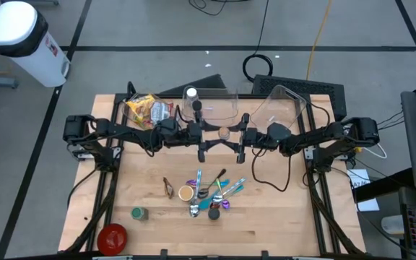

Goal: Pick & Place Food Item
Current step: Put the brown seasoning bottle into the middle transparent bin

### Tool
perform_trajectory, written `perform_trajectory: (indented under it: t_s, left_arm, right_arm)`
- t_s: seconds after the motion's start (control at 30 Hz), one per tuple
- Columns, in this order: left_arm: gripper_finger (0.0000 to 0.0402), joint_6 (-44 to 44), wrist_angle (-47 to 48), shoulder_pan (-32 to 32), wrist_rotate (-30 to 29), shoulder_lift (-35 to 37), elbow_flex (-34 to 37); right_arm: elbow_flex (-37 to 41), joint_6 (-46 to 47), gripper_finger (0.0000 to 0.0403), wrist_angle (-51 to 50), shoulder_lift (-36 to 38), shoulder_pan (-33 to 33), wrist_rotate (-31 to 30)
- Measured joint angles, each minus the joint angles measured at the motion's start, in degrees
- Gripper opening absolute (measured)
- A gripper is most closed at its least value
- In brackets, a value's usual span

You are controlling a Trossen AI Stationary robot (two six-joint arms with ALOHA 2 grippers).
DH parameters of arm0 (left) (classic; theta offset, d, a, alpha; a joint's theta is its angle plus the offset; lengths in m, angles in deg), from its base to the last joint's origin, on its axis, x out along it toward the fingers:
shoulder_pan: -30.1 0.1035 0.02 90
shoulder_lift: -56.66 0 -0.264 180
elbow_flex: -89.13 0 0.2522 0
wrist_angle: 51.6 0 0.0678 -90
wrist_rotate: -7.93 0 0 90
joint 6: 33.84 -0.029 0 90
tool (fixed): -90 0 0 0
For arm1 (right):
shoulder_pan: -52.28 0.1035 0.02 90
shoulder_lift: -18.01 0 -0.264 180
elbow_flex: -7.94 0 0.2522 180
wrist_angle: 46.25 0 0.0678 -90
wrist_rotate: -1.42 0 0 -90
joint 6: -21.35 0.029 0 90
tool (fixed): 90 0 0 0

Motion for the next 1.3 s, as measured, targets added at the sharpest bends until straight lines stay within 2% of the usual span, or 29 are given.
perform_trajectory:
  t_s: [0.27,0.37,0.43,0.53,0.9,1.3]
  left_arm:
    - [0.0342,5.5,-2.9,-0.7,-1.6,0.0,-0.1]
    - [0.0381,5.4,-1.0,-0.7,-1.0,0.0,-1.0]
    - [0.0393,4.8,1.3,-0.7,-0.7,0.0,-1.6]
    - [0.0388,3.5,3.6,-0.8,-0.6,0.0,-1.9]
    - [0.0327,3.2,3.4,-0.7,-0.6,0.0,-2.0]
    - [0.0230,1.9,3.0,-0.7,-1.2,0.0,-2.0]
  right_arm:
    - [-1.5,-0.5,0.0186,-2.8,-0.1,0.5,1.2]
    - [-2.4,-0.5,0.0192,-4.8,-0.1,0.6,1.1]
    - [-2.5,-0.4,0.0191,-4.7,-0.1,0.6,0.7]
    - [-2.5,0.1,0.0184,-4.5,-0.1,0.5,0.5]
    - [-2.5,1.9,0.0184,-2.5,-0.1,0.9,0.4]
    - [-2.5,1.3,0.0191,-3.5,-0.1,0.9,0.5]
